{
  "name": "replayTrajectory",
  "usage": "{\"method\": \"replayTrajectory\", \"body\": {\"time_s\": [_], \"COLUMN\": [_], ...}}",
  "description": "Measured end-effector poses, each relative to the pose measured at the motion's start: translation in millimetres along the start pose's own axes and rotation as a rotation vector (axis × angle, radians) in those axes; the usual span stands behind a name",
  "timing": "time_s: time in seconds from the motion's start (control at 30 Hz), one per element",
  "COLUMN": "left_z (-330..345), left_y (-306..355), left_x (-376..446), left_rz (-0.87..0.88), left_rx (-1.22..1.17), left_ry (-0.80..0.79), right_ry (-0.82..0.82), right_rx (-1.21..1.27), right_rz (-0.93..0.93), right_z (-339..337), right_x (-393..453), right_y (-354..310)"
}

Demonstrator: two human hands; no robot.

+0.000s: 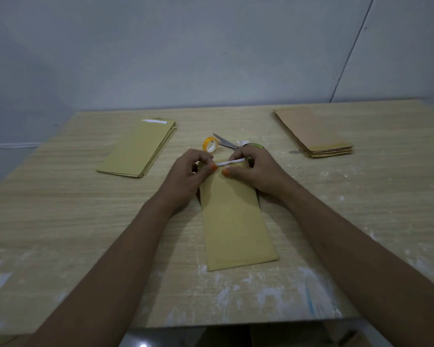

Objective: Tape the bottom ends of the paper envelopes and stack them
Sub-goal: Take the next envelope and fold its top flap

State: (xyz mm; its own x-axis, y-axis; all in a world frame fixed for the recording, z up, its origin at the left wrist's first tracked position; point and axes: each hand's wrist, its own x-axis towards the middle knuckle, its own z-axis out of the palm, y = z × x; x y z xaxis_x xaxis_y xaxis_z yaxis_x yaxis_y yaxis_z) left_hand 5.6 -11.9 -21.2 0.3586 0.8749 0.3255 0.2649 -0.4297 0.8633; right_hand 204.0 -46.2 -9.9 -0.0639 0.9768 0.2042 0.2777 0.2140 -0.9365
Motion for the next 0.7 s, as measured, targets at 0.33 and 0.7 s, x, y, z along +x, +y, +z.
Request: {"method": "replayTrajectory", "body": {"time_s": [0.33, 0.7], "left_z": [1, -1], "left_y": [-8, -8], "left_x": [2, 2], "left_rz": [-0.044, -0.057], "left_rx": [-0.002, -0.081], "left_ry": [-0.037, -0.071], "right_ry": [0.066, 0.014], "right_rx": [-0.078, -0.076], "right_rz": [-0.09, -0.063], "right_z": [1, -1], "right_x": [5, 6], "right_y": [6, 11]}}
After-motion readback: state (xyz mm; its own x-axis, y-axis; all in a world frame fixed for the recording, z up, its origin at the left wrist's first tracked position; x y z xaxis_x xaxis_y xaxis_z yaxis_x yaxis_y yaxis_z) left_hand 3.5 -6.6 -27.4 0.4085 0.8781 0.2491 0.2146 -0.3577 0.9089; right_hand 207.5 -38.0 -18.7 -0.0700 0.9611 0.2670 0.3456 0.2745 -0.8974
